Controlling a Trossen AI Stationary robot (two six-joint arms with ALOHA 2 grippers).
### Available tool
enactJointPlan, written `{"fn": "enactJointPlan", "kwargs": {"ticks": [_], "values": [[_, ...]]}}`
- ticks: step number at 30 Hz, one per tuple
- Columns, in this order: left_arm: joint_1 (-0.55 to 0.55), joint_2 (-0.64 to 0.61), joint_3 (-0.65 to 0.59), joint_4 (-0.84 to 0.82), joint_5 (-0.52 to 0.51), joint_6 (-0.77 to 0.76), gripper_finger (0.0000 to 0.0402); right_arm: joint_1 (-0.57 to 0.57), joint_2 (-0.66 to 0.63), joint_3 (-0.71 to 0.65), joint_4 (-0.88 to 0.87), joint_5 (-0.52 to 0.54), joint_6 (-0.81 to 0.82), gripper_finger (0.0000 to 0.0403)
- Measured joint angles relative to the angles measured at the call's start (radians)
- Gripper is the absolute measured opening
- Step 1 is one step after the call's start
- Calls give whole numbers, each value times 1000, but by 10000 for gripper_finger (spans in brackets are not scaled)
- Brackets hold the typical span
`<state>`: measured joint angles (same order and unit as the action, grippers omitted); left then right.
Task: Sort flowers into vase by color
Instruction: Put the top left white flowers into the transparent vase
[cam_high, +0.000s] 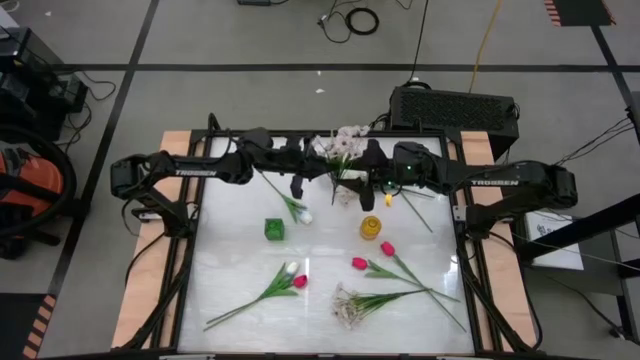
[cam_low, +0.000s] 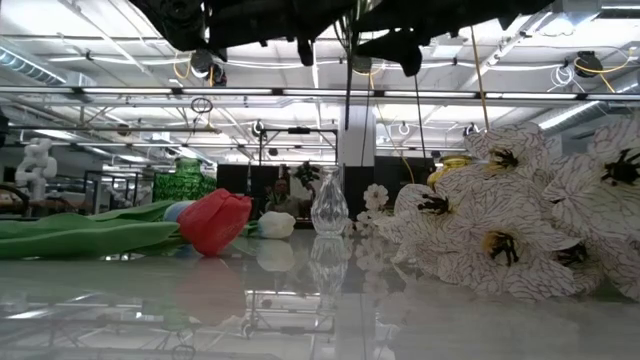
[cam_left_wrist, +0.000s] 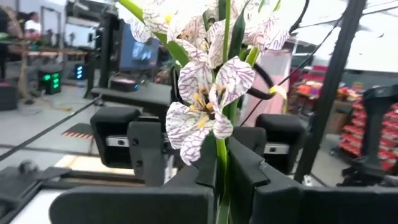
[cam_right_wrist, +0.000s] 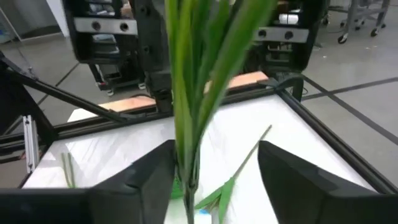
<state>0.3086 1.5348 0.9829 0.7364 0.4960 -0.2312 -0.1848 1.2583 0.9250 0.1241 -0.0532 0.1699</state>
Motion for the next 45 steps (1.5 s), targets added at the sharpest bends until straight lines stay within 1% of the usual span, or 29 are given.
{"fn": "enactJointPlan", "kwargs": {"ticks": [5, 10, 14, 20, 27, 31, 33, 37, 42, 45], "values": [[40, -45, 0, 10, 18, 0, 18, 0, -42, 0, -71, 20, -2, 256], [107, -82, -1, 15, 11, -26, 18, -1, -68, 0, -192, 69, -6, 265], [166, -101, -1, 20, -44, -49, 18, -4, -69, 0, -240, 103, -19, 262], [226, -88, 0, 13, -133, -52, 18, -4, -69, 0, -229, 107, -36, 252], [228, -72, -40, 12, -135, -53, 18, -3, -69, 0, -226, 107, -36, 245], [206, -70, -71, 12, -151, -45, 18, -3, -69, 0, -226, 107, -41, 241], [195, -71, -82, 21, -180, -21, 18, -3, -69, 0, -226, 107, -43, 239], [177, -71, -109, 18, -276, 9, 18, -3, -69, 0, -226, 106, -43, 235], [165, -71, -122, 45, -296, 11, 18, -3, -69, 0, -226, 106, -43, 230], [160, -70, -121, 79, -346, 15, 18, -3, -69, 0, -226, 106, -43, 230]]}}
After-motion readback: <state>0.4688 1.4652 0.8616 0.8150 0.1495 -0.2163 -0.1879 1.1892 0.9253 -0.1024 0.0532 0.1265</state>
